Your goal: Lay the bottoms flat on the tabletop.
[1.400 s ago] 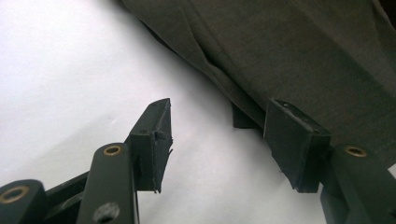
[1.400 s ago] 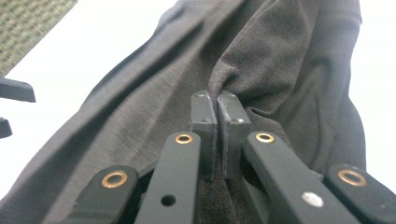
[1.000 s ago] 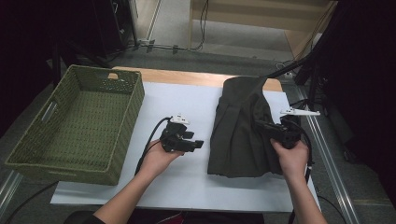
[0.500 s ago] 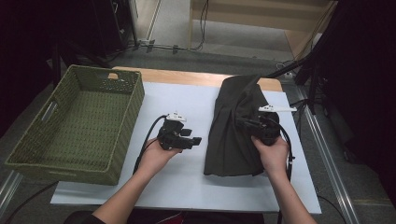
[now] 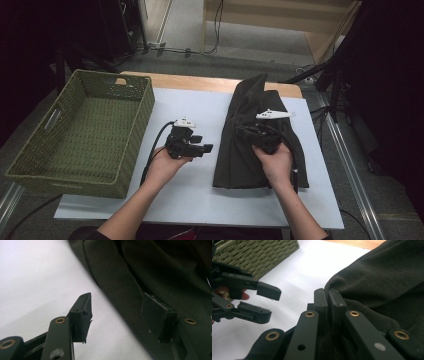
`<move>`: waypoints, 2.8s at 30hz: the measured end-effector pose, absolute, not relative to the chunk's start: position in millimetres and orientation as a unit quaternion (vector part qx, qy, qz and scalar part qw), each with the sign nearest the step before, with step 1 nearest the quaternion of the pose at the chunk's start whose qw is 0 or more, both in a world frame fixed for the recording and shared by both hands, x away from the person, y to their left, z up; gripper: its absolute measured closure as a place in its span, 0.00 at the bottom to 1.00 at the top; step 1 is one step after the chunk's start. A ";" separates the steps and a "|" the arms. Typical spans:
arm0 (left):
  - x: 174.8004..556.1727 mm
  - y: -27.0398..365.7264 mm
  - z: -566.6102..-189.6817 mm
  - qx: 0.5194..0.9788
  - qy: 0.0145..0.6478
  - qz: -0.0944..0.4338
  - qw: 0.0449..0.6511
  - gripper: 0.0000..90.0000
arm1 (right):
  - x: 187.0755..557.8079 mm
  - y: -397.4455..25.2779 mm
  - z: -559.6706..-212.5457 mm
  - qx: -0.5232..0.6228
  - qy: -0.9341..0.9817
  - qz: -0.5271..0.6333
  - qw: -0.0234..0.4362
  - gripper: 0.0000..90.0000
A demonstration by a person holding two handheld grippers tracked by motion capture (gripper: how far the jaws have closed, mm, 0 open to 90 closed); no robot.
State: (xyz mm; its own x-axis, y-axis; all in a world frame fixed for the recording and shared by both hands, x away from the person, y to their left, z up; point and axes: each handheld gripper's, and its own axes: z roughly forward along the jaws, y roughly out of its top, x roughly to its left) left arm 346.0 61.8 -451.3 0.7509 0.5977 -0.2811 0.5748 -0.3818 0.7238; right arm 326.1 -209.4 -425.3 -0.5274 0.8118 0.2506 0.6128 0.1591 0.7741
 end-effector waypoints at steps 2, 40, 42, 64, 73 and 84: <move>346.8 66.6 -449.6 0.827 0.358 0.017 0.432 0.47 | 327.5 -202.9 -425.3 0.468 0.756 0.444 0.113 0.93; 358.6 88.2 -449.4 0.814 0.392 0.034 0.428 0.45 | 339.9 -218.4 -426.0 0.463 0.763 0.440 0.100 0.52; 361.4 84.6 -448.0 0.814 0.393 0.033 0.427 0.43 | 338.3 -230.4 -429.6 0.473 0.759 0.436 0.101 0.52; 396.3 42.1 -445.2 0.821 0.389 0.039 0.416 0.39 | 306.4 -300.1 -456.9 0.520 0.746 0.390 0.145 0.49; 409.6 28.5 -459.7 0.825 0.391 0.008 0.408 0.31 | 300.2 -322.1 -461.5 0.539 0.733 0.382 0.160 0.48; 411.7 25.8 -462.9 0.823 0.367 -0.029 0.433 0.93 | 293.8 -342.3 -471.4 0.554 0.724 0.377 0.166 0.48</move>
